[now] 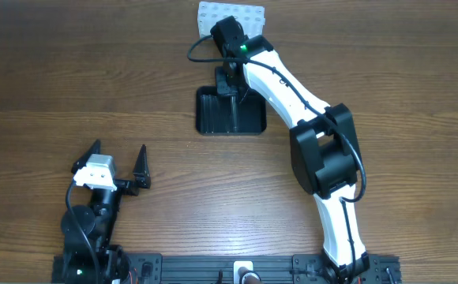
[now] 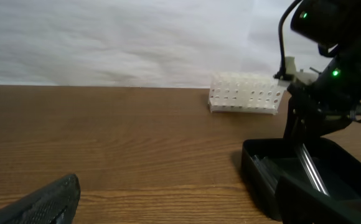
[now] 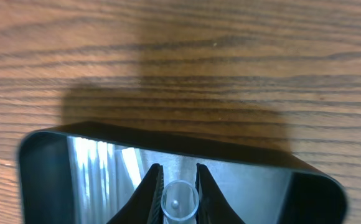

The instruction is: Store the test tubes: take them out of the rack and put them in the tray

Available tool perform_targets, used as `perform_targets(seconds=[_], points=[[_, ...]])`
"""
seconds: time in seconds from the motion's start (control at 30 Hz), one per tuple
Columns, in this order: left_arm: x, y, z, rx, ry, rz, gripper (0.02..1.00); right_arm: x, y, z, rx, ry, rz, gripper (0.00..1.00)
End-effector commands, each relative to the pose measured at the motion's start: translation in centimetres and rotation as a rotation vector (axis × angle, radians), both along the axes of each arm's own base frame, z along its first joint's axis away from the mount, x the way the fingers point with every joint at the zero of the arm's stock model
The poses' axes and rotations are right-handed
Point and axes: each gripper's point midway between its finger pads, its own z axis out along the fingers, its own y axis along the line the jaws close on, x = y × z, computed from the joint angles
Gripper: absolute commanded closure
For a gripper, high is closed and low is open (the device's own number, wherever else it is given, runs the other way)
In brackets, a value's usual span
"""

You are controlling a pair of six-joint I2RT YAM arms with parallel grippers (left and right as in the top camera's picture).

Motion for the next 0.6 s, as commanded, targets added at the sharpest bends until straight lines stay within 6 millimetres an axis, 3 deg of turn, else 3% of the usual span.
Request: perform_targets(seconds=[0.03,0.23,0.4,0.5,0.6], points=[[0.0,-0.1,-0.3,0.017,-0.002,-0.007,0.020,-0.6,0.5,-1.1,0.009,0.036,0.002,0.862],[0.0,-0.1,-0.3,0.017,-0.002,-0.006,0.018,-0.6,0.5,-1.1,0.009,0.036,0.004,0.752],[0.0,-0.1,-0.3,0.017,-0.002,-0.007,0.018,-0.6,0.5,-0.2,0.013,0.021,0.014,0.483],[0.0,-0.1,-0.3,0.017,-0.002,-0.006,0.018,-0.3,0.5,2.7,0.032,-0.032,0.035,0.389],[0.0,-0.1,-0.3,0.017,-0.002,-0.006,0.020,0.8,-0.7,8.1,0.057,-0.156,0.021,0.286]])
